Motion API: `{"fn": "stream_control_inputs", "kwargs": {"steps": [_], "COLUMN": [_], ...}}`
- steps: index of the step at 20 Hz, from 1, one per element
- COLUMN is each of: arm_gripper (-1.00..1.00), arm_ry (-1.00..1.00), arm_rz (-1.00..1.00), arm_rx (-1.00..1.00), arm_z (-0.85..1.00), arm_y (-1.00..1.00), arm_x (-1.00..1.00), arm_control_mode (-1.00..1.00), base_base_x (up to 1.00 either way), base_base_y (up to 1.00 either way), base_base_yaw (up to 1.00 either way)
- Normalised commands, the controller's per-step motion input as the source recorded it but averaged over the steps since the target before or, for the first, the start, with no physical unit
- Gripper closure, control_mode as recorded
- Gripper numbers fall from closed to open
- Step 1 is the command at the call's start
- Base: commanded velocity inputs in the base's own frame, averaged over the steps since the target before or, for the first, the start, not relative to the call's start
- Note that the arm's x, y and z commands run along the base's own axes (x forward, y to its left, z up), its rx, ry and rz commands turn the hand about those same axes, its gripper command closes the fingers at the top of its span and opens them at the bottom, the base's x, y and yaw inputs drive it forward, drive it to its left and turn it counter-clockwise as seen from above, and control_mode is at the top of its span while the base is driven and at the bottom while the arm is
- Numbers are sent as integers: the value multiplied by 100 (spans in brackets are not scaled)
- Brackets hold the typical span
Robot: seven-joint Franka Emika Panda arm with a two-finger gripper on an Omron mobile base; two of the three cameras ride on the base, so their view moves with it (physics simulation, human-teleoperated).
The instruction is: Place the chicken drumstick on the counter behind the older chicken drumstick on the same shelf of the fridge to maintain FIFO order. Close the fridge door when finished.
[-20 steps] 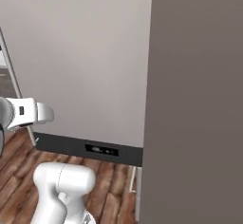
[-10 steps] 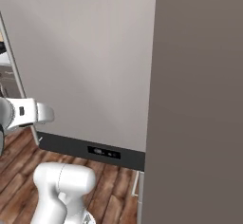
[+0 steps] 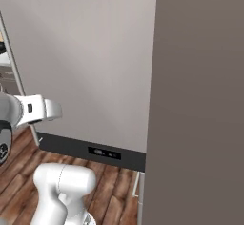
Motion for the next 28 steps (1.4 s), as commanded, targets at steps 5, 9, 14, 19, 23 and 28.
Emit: {"fn": "stream_control_inputs", "kwargs": {"steps": [5,9,14,19,23,28], "arm_gripper": [-100,-100,-100,-100,-100,-100], "arm_ry": [-22,-20,-21,-5,0,0], "arm_rz": [0,0,0,-7,-9,-7], "arm_rx": [-9,-9,-12,-15,-13,-8], "arm_z": [0,-2,-13,-5,-15,-24], "arm_y": [-49,-21,-1,0,-1,-3], "arm_x": [6,22,25,60,54,63], "arm_control_mode": [-100,-100,-100,-100,-100,-100], "base_base_x": [0,0,0,0,0,0], "base_base_y": [0,0,0,0,0,0], "base_base_yaw": [0,0,0,0,0,0]}}
